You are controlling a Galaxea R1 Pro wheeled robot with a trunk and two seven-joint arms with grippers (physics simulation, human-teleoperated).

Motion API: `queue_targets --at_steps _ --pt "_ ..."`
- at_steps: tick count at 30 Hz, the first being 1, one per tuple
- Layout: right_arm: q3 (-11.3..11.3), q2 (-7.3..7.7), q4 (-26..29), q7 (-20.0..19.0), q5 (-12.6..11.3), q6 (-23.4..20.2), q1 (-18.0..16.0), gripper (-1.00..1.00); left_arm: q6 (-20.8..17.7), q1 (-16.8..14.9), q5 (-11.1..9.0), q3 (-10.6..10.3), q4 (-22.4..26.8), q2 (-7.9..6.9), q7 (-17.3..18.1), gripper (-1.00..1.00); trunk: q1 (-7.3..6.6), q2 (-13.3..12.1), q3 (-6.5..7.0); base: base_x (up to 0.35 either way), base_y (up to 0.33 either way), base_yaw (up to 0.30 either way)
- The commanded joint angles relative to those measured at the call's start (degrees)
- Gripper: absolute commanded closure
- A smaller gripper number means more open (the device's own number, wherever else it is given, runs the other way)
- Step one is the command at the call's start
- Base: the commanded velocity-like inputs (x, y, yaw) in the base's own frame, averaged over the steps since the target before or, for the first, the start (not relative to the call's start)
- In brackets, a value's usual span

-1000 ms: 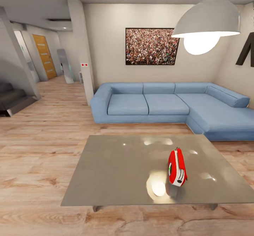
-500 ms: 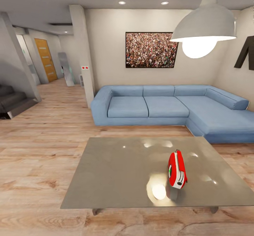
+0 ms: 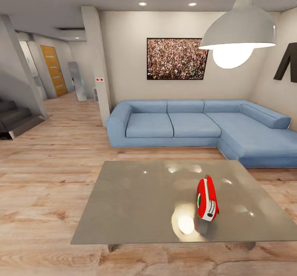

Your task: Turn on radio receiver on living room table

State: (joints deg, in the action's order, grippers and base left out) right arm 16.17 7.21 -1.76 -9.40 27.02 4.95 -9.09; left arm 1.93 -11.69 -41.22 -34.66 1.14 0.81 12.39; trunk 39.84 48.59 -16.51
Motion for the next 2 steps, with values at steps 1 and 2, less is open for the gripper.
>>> queue_targets --at_steps 1,2 --pt "0.0 0.0 0.0 0.0 0.0 0.0 0.0 -1.0 0.0 0.0 0.0 0.0 0.0 0.01 0.0 1.0 0.0 0.0 0.0 0.0 0.0 0.0" --pt "0.0 0.0 0.0 0.0 0.0 0.0 0.0 -1.0 0.0 0.0 0.0 0.0 0.0 0.0 0.0 1.0 0.0 0.0 0.0 0.0 0.0 0.0"
